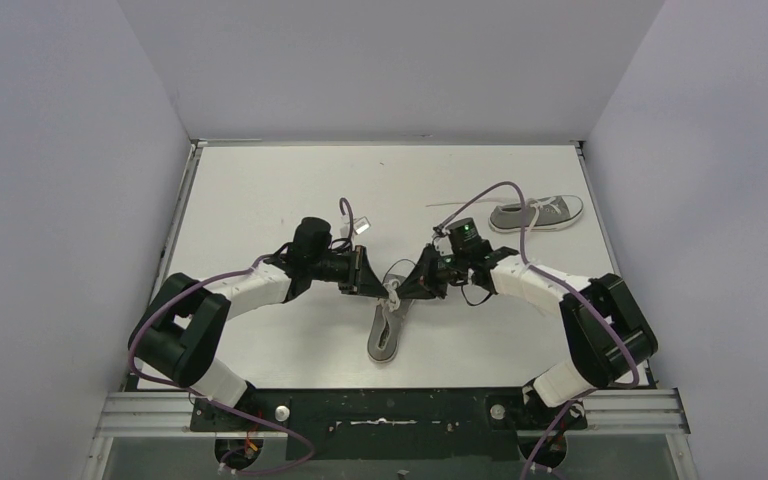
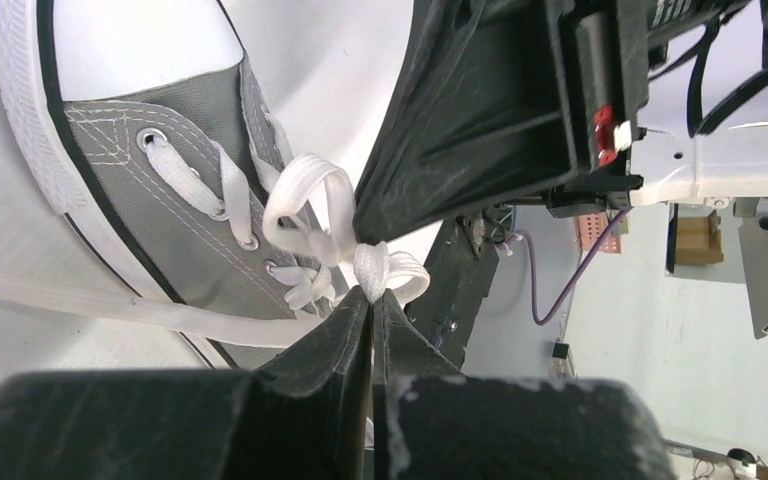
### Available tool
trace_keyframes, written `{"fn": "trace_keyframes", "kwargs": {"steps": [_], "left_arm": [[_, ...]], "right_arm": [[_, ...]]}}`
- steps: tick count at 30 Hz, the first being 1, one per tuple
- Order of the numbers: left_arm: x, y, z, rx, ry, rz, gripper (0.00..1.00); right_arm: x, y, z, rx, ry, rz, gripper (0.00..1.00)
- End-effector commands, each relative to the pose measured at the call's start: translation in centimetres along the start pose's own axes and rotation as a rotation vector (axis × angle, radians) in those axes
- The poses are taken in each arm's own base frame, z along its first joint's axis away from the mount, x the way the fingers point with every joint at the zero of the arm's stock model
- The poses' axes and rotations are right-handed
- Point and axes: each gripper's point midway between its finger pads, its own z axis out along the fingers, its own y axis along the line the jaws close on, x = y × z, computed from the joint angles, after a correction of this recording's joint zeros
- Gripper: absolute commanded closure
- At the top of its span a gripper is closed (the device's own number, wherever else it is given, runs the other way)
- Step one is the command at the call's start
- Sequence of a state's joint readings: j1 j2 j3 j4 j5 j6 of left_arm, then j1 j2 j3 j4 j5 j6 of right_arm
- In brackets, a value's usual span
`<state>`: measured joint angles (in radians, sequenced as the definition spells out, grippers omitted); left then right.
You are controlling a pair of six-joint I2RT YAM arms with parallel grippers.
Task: Tie the shoes
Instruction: Cross the shoelace with the shoelace.
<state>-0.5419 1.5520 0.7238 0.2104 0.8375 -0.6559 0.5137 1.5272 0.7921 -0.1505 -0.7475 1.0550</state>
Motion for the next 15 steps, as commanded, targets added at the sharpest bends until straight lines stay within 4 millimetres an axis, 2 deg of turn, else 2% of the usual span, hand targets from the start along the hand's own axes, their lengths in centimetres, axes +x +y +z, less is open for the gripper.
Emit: {"fn": "trace_keyframes", "kwargs": {"steps": [1, 7, 10, 15], "left_arm": [[-1.7, -2.5, 0.0, 0.06, -0.043, 0.073, 1.0], [-2.2, -1.6, 0.9, 0.048, -0.05, 0.023, 1.0], [-2.4, -1.4, 1.3, 0.039, -0.047, 0.011, 1.0], [-2.1, -0.1, 2.0, -0.004, -0.024, 0.005, 1.0]], "right_arm": [[0.2, 2.6, -0.3, -0.14, 0.056, -0.13, 1.0], [0.4, 2.1, 0.8, -0.163, 0.133, -0.172, 1.0], [1.1, 1.9, 0.8, -0.18, 0.167, -0.168, 1.0], [1.3, 2.1, 0.5, -0.207, 0.181, -0.178, 0.98]]}}
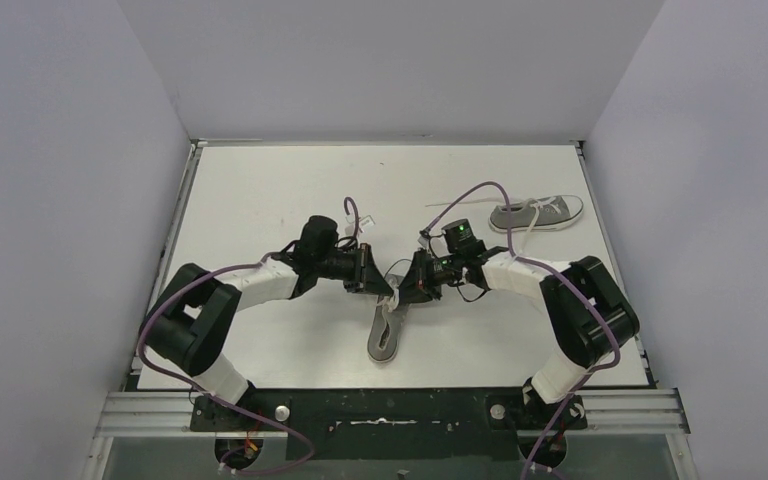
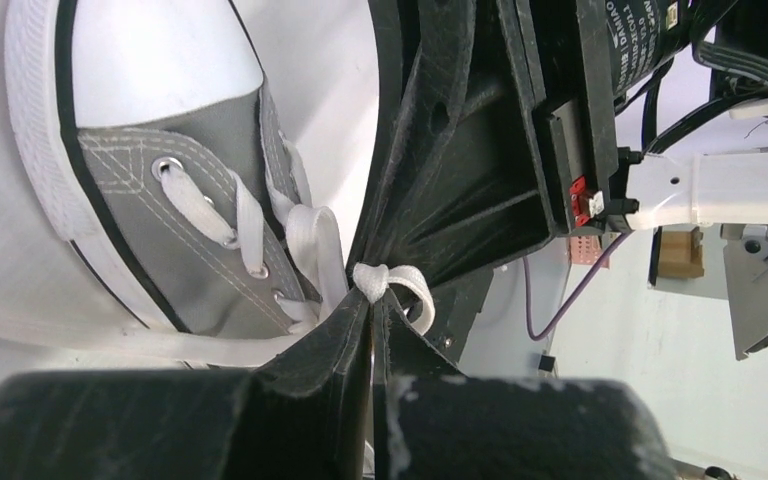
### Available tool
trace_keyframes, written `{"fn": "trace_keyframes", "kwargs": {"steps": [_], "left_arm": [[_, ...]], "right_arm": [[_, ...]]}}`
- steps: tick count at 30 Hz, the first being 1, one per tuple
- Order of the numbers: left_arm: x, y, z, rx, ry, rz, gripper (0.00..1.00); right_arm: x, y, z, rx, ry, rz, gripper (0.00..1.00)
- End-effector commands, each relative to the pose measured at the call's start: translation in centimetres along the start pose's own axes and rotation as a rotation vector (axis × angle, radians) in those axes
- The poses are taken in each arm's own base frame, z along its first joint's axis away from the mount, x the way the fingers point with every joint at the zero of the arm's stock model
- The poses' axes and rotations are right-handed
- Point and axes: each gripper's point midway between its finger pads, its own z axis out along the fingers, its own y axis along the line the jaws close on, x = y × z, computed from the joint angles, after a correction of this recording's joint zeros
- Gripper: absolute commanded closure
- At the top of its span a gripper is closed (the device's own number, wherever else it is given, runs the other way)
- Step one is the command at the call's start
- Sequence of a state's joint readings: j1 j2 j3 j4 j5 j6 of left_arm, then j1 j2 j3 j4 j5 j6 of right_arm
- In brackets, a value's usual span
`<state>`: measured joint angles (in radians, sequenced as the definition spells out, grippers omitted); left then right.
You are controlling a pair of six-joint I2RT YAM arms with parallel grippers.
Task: Tie the shoes
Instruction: Cross the shoelace with the shoelace.
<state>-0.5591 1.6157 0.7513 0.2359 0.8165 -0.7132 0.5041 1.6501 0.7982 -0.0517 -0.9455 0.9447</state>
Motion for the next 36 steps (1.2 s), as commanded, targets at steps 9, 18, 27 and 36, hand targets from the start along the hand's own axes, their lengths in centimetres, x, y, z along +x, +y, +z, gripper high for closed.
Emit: {"fn": "trace_keyframes", "kwargs": {"steps": [9, 18, 27, 36], "left_arm": [[-1.4, 0.4, 1.7, 0.008, -0.007, 0.026, 1.0], [-1.0, 0.3, 1.7, 0.014, 0.009, 0.028, 1.0], [-1.2, -0.1, 1.6, 0.021, 0.006, 0.033, 1.0], [-1.2, -0.2, 1.5, 0.026, 0.007, 0.037, 1.0]], "right_arm": [[-1.1, -1.1, -3.8, 0.185, -0.019, -0.13, 0.62], [-1.2, 1.8, -5.0, 0.194, -0.138, -0.316, 0.49], [-0.8, 1.0, -2.2, 0.366, -0.233, -0.326, 0.43], [-2.4, -1.9, -2.5, 0.503, -0.256, -0.359, 0.59]]}}
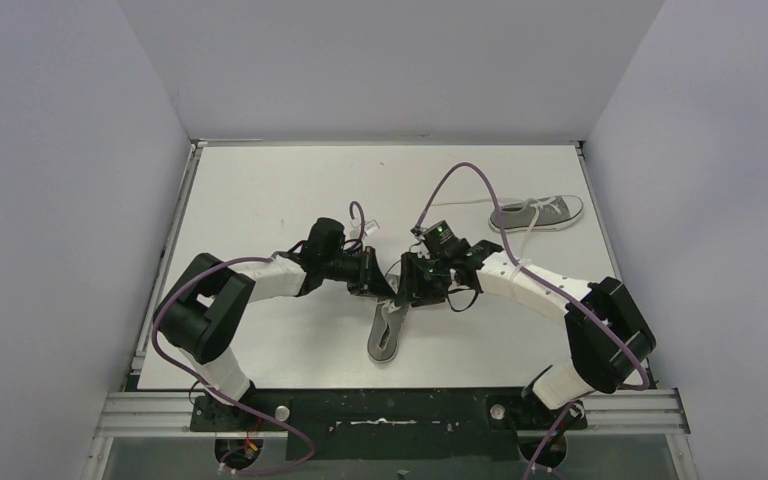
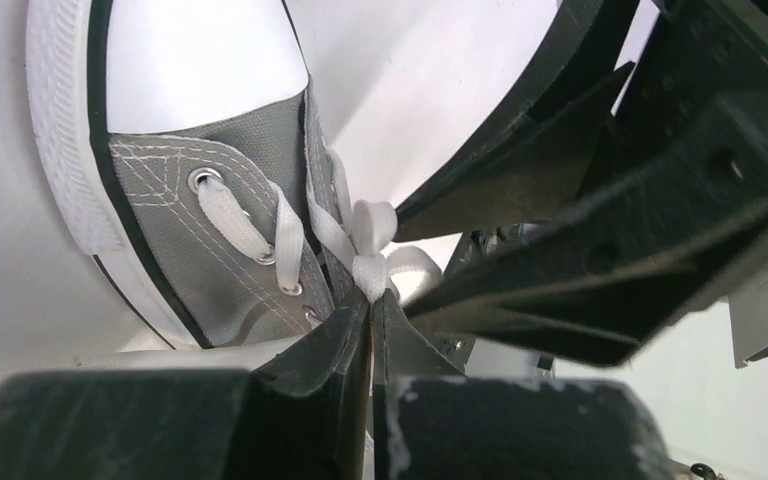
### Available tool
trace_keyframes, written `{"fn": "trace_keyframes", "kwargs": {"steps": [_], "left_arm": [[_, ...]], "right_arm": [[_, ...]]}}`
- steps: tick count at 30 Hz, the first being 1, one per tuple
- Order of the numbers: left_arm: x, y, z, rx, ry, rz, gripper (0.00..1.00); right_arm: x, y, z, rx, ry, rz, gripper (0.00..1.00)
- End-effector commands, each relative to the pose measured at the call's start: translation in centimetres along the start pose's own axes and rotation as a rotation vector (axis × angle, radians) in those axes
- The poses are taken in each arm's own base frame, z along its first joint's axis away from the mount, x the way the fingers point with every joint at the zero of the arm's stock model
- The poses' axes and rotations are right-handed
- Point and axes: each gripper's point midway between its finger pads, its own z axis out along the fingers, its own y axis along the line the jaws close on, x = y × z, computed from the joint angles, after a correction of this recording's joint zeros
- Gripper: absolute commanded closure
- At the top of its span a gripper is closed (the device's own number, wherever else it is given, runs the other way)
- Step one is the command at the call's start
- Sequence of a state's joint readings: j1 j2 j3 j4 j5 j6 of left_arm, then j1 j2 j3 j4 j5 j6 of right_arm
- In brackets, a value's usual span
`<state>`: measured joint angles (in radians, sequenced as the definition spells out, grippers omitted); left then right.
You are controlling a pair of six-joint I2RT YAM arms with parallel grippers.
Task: Tie the shoes
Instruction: Cross the shoelace with the shoelace.
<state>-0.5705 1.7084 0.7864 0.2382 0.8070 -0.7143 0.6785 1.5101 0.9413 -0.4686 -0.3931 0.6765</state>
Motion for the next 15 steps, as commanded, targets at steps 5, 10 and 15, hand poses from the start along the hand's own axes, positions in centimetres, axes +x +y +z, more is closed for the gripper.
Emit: {"fn": "trace_keyframes", "kwargs": {"steps": [5, 10, 15], "left_arm": [[-0.9, -1.6, -0.1, 0.048, -0.019, 0.067, 1.0], [-0.6, -1.0, 0.1, 0.038, -0.01, 0.06, 1.0], [-0.6, -0.5, 0.4, 0.032, 0.0, 0.05, 1.0]], "right_arm": [[-2.0, -2.2, -0.3, 0.095, -0.073, -0.051, 0.75], [-1.3, -2.7, 0.8, 0.083, -0.051, -0.091, 0.74], [-1.7, -2.6, -0.6, 0.124, -0.029, -0.164, 0.69]]}}
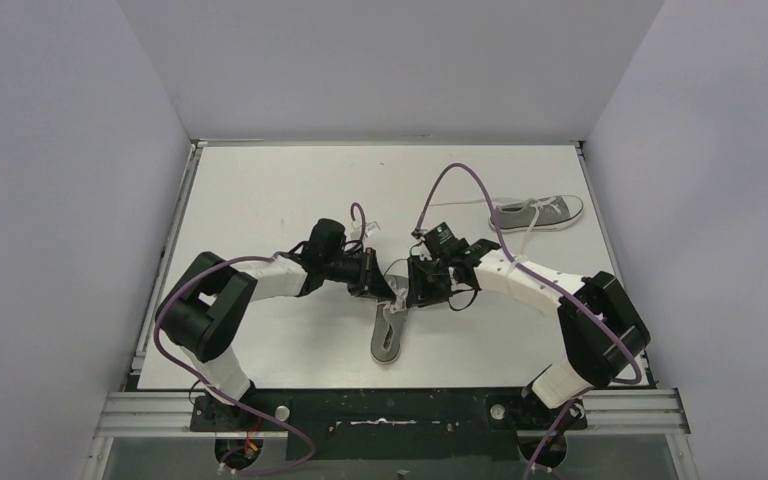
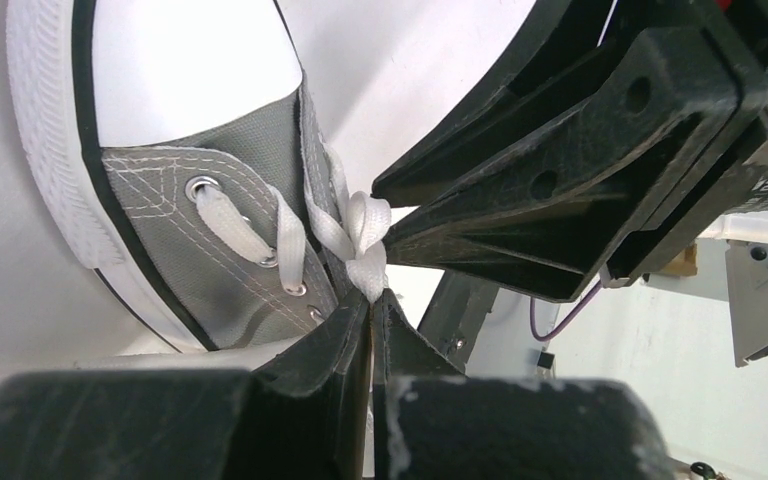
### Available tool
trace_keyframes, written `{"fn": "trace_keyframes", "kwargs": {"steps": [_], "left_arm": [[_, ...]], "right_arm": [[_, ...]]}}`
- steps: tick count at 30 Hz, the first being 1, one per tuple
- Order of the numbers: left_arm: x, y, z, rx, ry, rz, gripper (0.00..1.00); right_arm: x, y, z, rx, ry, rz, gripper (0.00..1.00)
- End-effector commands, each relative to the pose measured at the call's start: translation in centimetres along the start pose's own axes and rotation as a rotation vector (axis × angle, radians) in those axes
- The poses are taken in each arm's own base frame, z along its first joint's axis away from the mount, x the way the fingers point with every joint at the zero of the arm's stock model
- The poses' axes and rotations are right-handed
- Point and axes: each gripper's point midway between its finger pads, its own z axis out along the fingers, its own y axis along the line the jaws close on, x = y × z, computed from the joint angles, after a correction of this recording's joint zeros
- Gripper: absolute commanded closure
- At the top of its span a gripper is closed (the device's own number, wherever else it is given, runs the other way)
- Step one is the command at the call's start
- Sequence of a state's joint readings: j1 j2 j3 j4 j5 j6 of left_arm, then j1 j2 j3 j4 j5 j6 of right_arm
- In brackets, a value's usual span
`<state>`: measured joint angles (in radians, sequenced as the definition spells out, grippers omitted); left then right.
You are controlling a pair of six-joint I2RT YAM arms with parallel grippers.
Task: Tie the shoes
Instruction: Cross the shoelace with the shoelace.
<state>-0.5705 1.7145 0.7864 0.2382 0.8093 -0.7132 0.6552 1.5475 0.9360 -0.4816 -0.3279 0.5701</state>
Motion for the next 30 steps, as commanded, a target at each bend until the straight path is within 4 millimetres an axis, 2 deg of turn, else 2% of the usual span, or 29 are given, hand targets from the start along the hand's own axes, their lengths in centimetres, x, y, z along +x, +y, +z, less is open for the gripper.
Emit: {"fn": "trace_keyframes", "kwargs": {"steps": [1, 4, 7, 9, 12, 16, 23, 30], "left_arm": [[-0.8, -0.7, 0.4, 0.034, -0.005, 0.054, 1.0], [-0.9, -0.8, 0.4, 0.034, -0.007, 0.054, 1.0], [-0.9, -0.9, 0.4, 0.037, -0.006, 0.057, 1.0], [-1.0, -0.9, 0.4, 0.039, -0.005, 0.058, 1.0], [-1.1, -0.9, 0.5, 0.041, -0.008, 0.052, 1.0], [-1.2, -1.1, 0.5, 0.046, -0.009, 0.053, 1.0], [-1.1, -1.1, 0.5, 0.046, -0.012, 0.048, 1.0], [-1.4, -1.3, 0.7, 0.056, -0.017, 0.042, 1.0]], "right_arm": [[-1.7, 0.2, -2.2, 0.038, -0.036, -0.103, 0.69], [-2.1, 1.6, -4.5, 0.022, -0.07, -0.135, 0.66], [-1.8, 4.4, -5.5, -0.052, -0.105, -0.163, 0.6], [-1.6, 5.6, -5.5, -0.067, -0.119, -0.183, 0.58], [-1.9, 6.1, -4.9, -0.077, -0.128, -0.171, 0.59], [-2.8, 8.0, -4.3, -0.113, -0.145, -0.211, 0.65], [-3.0, 8.2, -3.4, -0.089, -0.124, -0.263, 0.72], [-2.8, 8.7, -3.1, -0.114, -0.128, -0.282, 0.69]]}}
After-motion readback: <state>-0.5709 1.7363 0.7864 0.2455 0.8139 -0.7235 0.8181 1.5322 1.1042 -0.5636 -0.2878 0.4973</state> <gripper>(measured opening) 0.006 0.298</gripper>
